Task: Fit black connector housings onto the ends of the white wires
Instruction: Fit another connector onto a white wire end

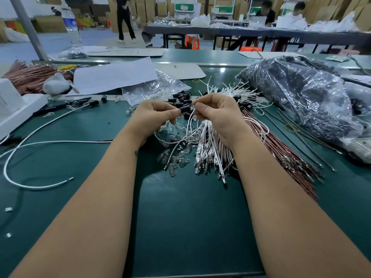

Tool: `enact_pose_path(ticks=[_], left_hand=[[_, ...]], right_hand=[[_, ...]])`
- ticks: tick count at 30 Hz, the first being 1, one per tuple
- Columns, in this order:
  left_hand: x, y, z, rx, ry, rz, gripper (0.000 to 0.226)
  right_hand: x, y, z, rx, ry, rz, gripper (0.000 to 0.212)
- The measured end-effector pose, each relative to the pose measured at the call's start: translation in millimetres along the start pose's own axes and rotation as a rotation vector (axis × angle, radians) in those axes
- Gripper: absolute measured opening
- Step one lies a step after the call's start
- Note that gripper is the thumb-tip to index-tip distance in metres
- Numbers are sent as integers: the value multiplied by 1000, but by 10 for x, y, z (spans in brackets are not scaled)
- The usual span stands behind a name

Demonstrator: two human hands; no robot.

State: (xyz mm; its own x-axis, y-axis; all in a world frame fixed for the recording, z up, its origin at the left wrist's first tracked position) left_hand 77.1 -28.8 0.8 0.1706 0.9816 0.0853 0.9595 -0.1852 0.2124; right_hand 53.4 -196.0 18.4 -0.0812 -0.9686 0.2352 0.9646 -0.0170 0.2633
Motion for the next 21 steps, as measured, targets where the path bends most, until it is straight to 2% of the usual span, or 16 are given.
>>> enact_pose_path(ticks=[5, 10, 17, 21], left_hand=[[-62, -22, -88, -104, 6, -10, 2], [-122, -27, -64, -114, 92, 0, 6], [-66, -30, -146, -172, 25, -78, 15], [-51, -26, -165, -183, -34, -69, 14]], right_hand=[[3, 15, -29, -13, -22, -25, 10], [13, 26, -38, 18, -50, -45, 15], [-6, 32, -46, 26, -35, -41, 15], [5, 43, -82, -9, -13, -59, 15]])
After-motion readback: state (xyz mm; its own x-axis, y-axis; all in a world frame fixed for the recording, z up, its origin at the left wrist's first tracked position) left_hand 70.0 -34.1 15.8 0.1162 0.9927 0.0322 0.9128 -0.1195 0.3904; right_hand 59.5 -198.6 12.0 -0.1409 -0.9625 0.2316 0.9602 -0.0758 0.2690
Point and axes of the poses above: each hand's wrist, its own y-axis towards the middle knuckle, its own x-axis out of the back of the hand, z = x × y, the point moved 9 cm from there along y, towards the middle knuckle, and after that the axes turned 10 degrees about -y, right-handed, at the moved point
